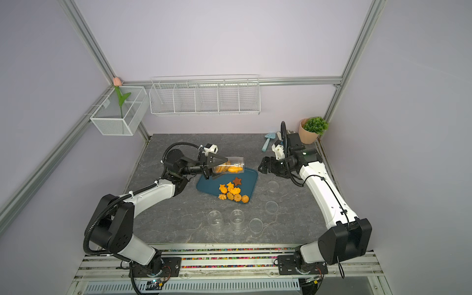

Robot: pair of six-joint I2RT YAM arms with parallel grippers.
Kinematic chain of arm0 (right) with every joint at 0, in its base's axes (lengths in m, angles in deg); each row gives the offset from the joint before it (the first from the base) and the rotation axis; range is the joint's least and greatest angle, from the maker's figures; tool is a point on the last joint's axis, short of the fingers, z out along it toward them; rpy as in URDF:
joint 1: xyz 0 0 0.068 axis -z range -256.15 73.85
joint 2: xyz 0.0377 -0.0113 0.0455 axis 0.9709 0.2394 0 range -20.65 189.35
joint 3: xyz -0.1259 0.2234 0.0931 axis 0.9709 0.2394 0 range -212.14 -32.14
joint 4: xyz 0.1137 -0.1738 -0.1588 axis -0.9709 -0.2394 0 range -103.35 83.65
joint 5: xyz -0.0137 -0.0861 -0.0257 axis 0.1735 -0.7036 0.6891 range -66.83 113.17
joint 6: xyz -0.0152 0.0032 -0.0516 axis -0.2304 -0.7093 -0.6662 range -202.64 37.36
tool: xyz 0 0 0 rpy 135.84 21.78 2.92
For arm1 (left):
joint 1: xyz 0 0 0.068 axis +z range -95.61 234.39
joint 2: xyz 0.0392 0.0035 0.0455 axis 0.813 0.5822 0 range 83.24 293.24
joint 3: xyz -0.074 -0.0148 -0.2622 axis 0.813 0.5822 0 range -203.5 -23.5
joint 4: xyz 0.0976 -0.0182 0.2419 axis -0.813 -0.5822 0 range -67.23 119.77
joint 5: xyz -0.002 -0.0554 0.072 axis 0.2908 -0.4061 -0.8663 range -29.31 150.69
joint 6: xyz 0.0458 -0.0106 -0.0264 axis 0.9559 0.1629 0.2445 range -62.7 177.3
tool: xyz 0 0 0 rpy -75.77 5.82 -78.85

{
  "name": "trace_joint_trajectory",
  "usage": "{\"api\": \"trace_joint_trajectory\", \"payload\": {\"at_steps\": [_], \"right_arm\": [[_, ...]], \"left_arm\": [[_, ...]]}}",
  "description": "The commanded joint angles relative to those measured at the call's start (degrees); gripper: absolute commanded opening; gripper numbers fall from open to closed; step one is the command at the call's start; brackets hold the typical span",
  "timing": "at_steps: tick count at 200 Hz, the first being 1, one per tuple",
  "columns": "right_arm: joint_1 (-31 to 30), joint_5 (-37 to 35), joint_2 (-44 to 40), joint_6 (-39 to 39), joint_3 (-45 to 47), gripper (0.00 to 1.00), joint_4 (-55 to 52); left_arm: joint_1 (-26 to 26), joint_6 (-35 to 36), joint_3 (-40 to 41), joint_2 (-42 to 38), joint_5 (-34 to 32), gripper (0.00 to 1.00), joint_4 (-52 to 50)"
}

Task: Pour the cookies out of the jar
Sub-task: Pour the cookies in the jar onto the tray.

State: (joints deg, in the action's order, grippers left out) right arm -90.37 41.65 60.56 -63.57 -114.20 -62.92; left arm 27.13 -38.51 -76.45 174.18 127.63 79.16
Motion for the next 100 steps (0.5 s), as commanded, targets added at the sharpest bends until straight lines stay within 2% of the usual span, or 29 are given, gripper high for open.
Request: {"api": "trace_joint_trajectory", "payload": {"at_steps": [1,62,81,100], "right_arm": [[0.2,3.5,-2.1,0.5,3.1,0.89,-0.3],[0.2,3.1,-3.5,-0.5,5.1,0.89,-1.4],[0.2,3.1,-3.5,-0.5,5.2,0.89,-1.5],[0.2,4.1,-3.5,-0.1,5.7,0.89,-1.1]], "left_arm": [[0.5,-1.7,1.2,1.0,1.0,0.61,5.3],[2.3,-1.4,5.3,5.7,2.2,0.62,12.0],[3.4,-4.1,6.2,8.5,2.8,0.63,17.6],[4.8,-9.9,7.1,12.4,3.0,0.63,27.3]]}}
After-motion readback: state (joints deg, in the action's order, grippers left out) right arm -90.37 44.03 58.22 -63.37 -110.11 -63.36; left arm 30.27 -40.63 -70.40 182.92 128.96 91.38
